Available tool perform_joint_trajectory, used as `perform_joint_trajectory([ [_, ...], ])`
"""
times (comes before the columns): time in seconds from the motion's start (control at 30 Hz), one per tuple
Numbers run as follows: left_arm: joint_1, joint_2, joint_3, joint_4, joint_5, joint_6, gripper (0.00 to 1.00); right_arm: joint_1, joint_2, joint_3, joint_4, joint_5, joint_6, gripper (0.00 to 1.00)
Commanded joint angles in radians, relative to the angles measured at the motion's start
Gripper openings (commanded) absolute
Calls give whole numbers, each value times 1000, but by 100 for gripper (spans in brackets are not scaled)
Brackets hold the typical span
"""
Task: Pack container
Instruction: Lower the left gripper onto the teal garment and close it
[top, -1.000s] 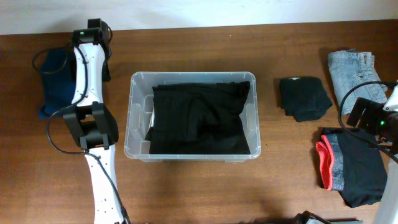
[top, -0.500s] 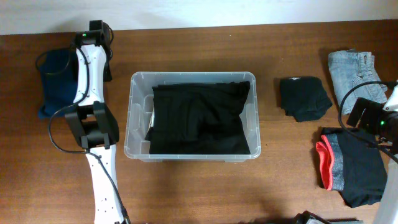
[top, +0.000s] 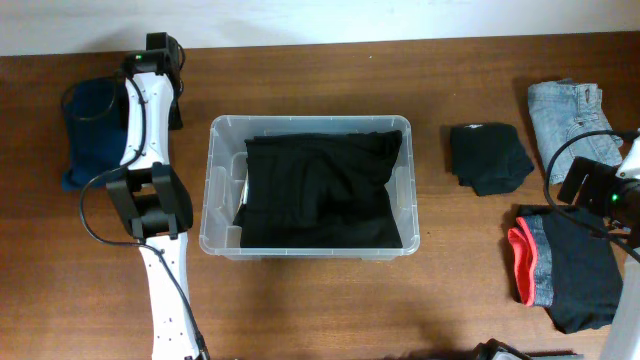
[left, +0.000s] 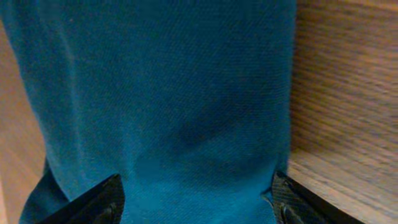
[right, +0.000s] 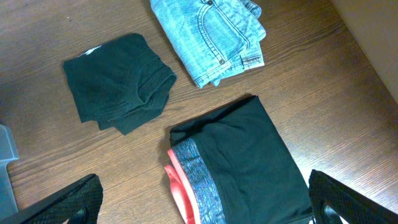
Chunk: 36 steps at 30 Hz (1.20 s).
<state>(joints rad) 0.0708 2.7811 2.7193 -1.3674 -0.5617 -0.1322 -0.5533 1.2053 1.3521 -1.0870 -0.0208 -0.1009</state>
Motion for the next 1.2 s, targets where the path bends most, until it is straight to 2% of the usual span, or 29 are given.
perform_joint_trajectory([
  [0.0,-12,11,19,6,28,-16,76,-3,-4,10,3,-2,9,98],
  [0.53,-18,23,17,10,18,-16,75,-3,-4,10,3,-2,9,98],
  [1.17,-14,39,16,14,-90,-16,75,-3,-4,10,3,-2,9,98],
])
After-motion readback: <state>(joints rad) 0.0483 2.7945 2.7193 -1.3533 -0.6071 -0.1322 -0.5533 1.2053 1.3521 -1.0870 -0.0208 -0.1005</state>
